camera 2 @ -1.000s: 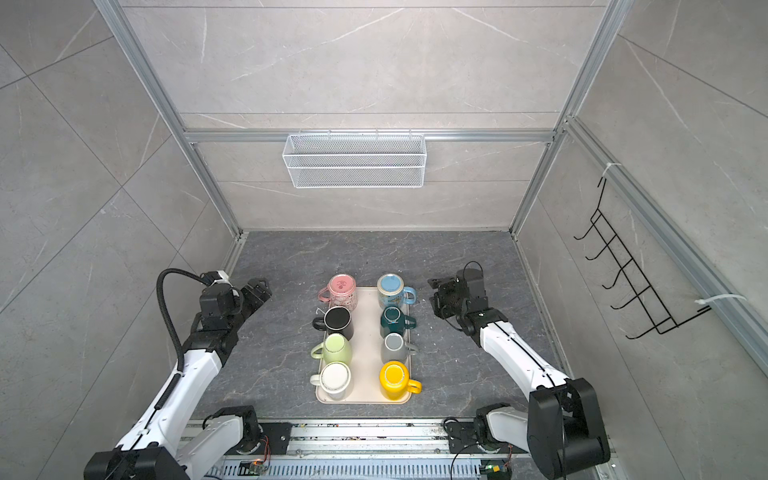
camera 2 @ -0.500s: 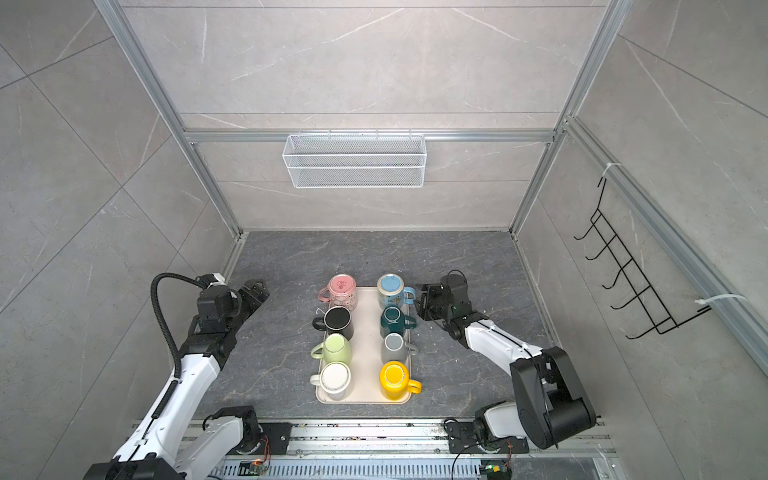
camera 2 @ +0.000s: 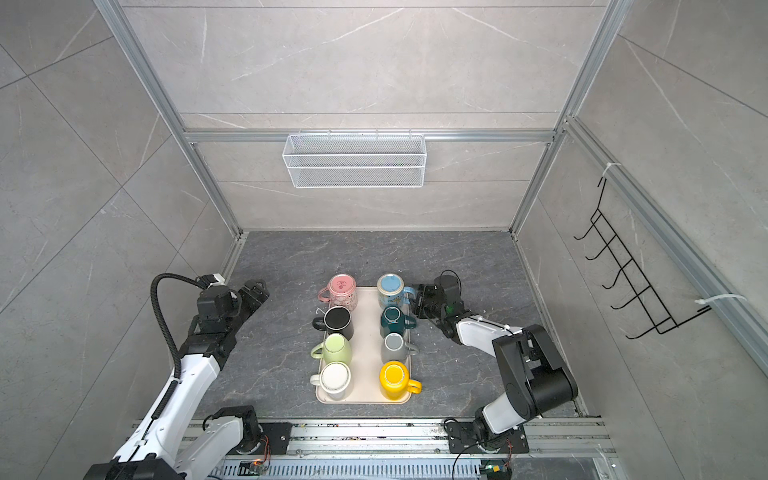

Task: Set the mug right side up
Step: 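Reach the right gripper to the upside-down light blue butterfly mug and grasp its handle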

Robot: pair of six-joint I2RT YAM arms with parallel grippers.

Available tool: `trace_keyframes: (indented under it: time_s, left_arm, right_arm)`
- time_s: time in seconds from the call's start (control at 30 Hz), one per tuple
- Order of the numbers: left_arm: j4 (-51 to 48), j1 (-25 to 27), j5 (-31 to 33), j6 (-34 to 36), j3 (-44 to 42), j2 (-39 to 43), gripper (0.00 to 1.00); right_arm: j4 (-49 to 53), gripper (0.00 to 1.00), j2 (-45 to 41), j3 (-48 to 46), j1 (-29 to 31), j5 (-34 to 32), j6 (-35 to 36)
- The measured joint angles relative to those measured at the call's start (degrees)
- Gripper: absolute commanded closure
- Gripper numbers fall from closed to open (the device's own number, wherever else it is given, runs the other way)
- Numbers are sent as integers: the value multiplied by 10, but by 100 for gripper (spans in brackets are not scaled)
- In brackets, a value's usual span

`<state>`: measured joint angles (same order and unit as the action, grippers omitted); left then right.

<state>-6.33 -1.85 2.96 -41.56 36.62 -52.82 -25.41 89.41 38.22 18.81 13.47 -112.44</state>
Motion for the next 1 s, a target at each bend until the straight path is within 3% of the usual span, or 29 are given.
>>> trace_keyframes:
  time_s: [0.5,1.0]
  left_arm:
    - [-1,0,0,0,0,14,9]
    - [-1,0,0,1,0,24,9]
  right_arm:
    - [-120,59,96,19,0,2,-18]
    - [-139,70,110,32,0,3,-20]
